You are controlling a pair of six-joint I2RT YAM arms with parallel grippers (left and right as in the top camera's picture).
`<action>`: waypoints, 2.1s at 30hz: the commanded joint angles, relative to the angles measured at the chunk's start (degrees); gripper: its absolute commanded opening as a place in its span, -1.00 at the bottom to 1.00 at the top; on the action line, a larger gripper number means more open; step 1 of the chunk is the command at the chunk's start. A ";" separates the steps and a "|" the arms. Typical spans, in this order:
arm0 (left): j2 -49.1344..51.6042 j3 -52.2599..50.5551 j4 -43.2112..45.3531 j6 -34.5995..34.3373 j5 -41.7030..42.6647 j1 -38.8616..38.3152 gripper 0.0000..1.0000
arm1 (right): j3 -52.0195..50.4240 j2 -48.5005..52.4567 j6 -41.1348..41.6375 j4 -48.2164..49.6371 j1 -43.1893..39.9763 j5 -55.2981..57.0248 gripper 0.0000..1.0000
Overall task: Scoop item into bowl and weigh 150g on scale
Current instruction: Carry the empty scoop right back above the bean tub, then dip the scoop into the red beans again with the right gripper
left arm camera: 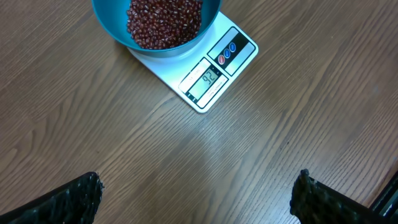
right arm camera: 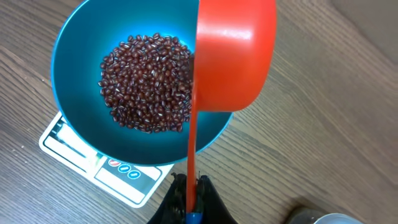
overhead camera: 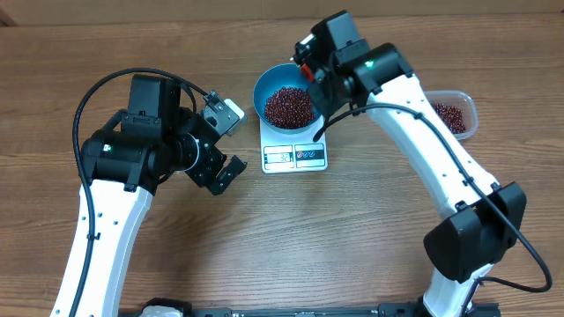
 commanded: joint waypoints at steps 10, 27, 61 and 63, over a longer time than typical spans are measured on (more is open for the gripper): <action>0.42 0.92 -0.02 1.29 0.81 -0.04 0.99 | 2.01 -3.52 2.75 -0.04 3.37 11.69 -0.93; 0.42 0.92 -0.02 1.29 0.81 -0.07 1.00 | 2.01 -22.43 21.64 -16.24 -6.08 4.13 -0.92; 0.42 0.92 -0.02 1.29 0.81 -0.07 0.99 | -32.30 -18.14 16.22 8.17 -29.81 2.64 -0.92; 0.42 0.92 -0.02 1.29 0.81 -0.04 0.99 | -32.28 -16.44 16.22 9.77 -30.08 2.64 -0.92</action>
